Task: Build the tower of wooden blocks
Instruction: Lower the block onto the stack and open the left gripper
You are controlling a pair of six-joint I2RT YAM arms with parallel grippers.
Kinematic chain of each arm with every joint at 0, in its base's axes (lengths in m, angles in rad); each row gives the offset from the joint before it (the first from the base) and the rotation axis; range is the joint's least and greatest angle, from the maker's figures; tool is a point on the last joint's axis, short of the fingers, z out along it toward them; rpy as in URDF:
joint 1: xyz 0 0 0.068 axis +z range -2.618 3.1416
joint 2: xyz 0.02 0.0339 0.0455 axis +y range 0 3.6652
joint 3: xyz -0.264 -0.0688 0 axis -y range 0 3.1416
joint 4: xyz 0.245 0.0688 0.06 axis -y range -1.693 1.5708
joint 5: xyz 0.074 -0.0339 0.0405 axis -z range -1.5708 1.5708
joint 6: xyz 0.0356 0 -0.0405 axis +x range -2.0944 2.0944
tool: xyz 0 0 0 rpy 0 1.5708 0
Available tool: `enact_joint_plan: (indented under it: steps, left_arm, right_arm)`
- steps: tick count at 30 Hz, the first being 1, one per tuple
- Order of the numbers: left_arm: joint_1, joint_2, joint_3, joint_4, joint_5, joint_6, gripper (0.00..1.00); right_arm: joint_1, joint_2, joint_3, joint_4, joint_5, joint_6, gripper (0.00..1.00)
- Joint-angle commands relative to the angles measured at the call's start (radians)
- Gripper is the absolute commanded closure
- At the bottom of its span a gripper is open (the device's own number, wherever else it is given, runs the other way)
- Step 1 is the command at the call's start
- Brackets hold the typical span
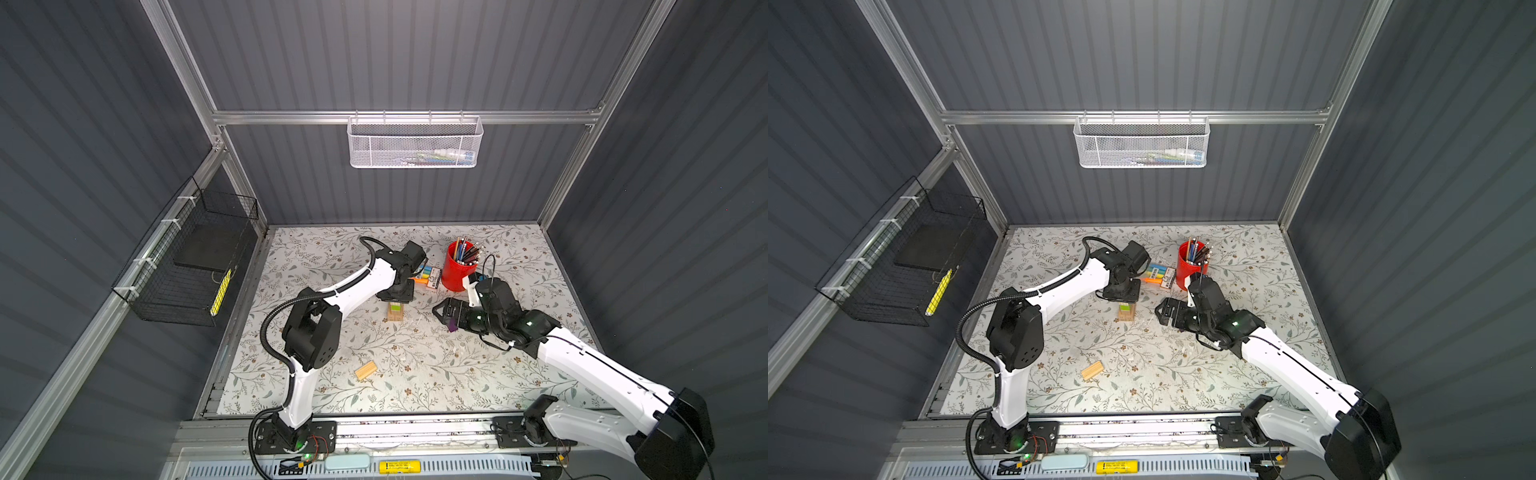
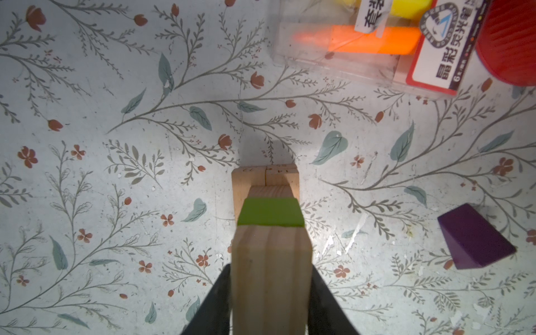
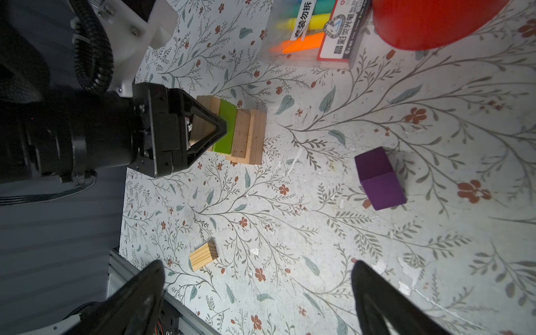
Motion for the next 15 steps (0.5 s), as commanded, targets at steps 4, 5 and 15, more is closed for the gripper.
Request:
enact_joint_plan:
  steps: [4,5,15]
  left_arm:
    - [0.006,0.017,0.037,-0.028,-0.007,0.003,0.49]
    - [0.006,0.013,0.040,-0.028,-0.007,0.004,0.48]
    - [0.006,-0.123,0.014,-0.003,-0.006,0.029,0.29]
  right_arm:
    - [-0.005,0.000,-0.008,0.008,-0.011,0.001,0.01]
    - [-0.005,0.000,-0.009,0.008,-0.013,-0.002,0.01]
    - [-0.005,0.001,0.025,-0.056,-0.001,-0.045,0.01]
